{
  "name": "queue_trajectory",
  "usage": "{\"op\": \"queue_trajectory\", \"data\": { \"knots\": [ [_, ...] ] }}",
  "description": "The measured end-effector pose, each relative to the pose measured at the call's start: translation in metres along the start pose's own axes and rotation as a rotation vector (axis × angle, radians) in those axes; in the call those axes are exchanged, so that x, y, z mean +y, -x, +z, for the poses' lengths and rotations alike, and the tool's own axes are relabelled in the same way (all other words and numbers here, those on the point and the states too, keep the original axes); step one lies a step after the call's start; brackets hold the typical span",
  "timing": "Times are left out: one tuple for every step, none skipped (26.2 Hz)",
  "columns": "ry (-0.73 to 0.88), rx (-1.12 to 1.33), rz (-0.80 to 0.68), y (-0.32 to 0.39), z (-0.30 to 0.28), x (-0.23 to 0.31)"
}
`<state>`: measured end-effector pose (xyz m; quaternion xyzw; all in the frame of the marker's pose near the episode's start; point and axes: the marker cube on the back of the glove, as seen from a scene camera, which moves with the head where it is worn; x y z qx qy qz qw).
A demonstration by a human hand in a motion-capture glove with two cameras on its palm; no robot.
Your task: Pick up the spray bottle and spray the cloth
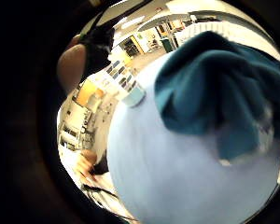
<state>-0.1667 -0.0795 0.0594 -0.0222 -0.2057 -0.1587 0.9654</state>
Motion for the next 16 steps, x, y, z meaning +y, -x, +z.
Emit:
{"op": "queue_trajectory", "data": {
  "knots": [
    [0.003, 0.067, 0.013, -0.004, -0.010, 0.014],
    [0.003, 0.139, 0.033, -0.008, -0.019, 0.030],
    [-0.002, 0.211, 0.057, -0.013, -0.028, 0.045],
    [-0.013, 0.282, 0.087, -0.019, -0.037, 0.061],
    [-0.028, 0.350, 0.121, -0.026, -0.045, 0.077],
    [-0.046, 0.412, 0.158, -0.034, -0.052, 0.093],
    [-0.065, 0.465, 0.195, -0.043, -0.059, 0.108],
    [-0.082, 0.510, 0.231, -0.052, -0.065, 0.123],
    [-0.096, 0.546, 0.262, -0.060, -0.071, 0.137],
    [-0.105, 0.578, 0.288, -0.066, -0.075, 0.150],
    [-0.109, 0.606, 0.308, -0.071, -0.078, 0.162],
    [-0.110, 0.630, 0.322, -0.075, -0.079, 0.173],
    [-0.107, 0.647, 0.331, -0.077, -0.080, 0.181],
    [-0.102, 0.659, 0.338, -0.078, -0.080, 0.188],
    [-0.098, 0.665, 0.342, -0.079, -0.080, 0.192],
    [-0.094, 0.668, 0.343, -0.079, -0.080, 0.195]
  ]
}}
